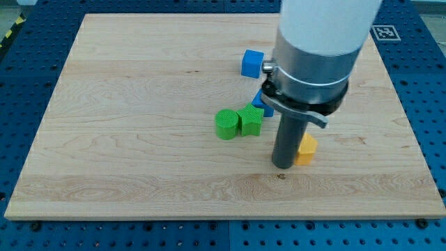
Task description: Move the yellow hexagon slightly right
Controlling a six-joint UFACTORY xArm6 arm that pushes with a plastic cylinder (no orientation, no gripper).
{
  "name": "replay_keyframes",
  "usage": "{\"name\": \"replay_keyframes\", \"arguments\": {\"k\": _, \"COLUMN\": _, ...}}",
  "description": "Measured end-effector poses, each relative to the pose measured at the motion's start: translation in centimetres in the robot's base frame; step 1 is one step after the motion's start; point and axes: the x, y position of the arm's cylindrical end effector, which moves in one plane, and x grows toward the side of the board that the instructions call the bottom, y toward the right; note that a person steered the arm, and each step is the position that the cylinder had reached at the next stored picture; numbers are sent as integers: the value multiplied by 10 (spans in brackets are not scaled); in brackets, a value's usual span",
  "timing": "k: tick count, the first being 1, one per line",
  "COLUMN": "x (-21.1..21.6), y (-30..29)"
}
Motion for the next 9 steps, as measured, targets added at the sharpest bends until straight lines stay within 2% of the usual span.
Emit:
{"name": "replay_keyframes", "arguments": {"k": 1, "x": -1, "y": 18}}
{"name": "replay_keyframes", "arguments": {"k": 7, "x": 2, "y": 42}}
{"name": "replay_keyframes", "arguments": {"k": 8, "x": -9, "y": 44}}
{"name": "replay_keyframes", "arguments": {"k": 9, "x": 5, "y": 69}}
